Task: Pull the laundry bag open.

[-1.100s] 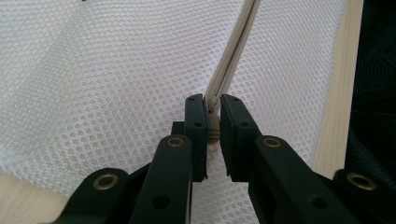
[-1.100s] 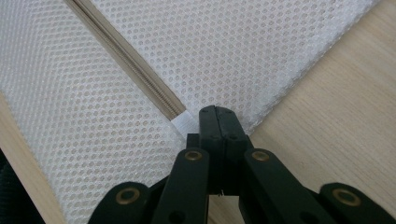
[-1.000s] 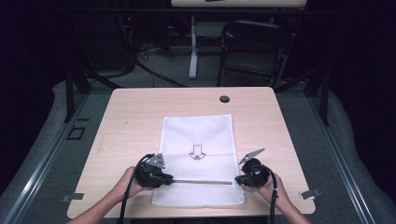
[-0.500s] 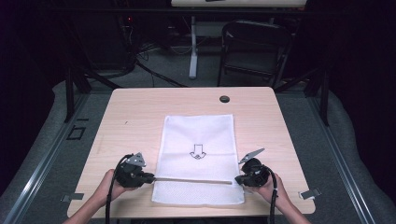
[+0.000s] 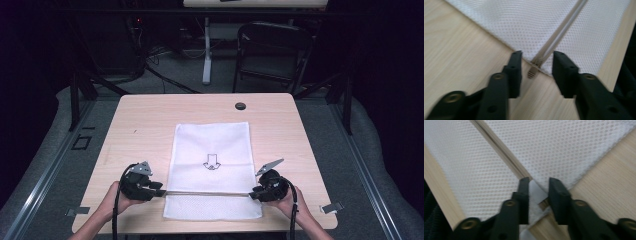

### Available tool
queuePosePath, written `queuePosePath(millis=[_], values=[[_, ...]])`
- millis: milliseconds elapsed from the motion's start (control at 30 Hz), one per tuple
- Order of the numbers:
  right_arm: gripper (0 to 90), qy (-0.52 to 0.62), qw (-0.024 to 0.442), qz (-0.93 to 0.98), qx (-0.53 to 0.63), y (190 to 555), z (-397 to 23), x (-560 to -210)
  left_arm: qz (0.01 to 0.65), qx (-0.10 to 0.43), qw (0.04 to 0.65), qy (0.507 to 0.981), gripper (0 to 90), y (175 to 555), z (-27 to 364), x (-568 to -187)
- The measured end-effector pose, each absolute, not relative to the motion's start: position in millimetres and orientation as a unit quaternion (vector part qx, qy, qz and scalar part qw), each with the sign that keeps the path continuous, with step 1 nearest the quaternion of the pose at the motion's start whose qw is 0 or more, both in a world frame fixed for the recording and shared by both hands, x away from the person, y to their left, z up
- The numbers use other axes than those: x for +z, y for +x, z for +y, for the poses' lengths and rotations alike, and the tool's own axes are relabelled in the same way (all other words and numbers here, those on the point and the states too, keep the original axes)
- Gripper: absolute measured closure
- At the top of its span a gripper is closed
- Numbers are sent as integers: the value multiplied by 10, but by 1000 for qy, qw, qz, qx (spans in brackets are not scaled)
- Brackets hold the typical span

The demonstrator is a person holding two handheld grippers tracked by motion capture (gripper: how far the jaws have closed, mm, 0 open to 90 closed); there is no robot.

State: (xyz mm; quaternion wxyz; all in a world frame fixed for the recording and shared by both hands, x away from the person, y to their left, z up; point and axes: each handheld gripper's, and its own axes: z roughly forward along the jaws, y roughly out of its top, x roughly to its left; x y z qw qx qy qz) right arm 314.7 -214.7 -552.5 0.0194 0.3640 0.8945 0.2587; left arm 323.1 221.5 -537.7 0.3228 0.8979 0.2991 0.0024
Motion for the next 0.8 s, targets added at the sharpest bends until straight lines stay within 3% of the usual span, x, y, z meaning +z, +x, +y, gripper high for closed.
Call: queuePosePath(millis=[233,333,533,800], values=[[424,374,47,884,277,3111,-2222,-5362,341,27,340,876,226,3200,2312,-5214],[312,380,61,877,286,3077,-2311,-5263,365,44,336,867,143,3167,2364,-5156],[154,403,102,866,278,2992,-2452,-5105,406,75,322,852,77,3097,2434,-5099],[49,437,139,849,263,2858,-2721,-5091,435,108,297,843,40,3002,2488,-5077]])
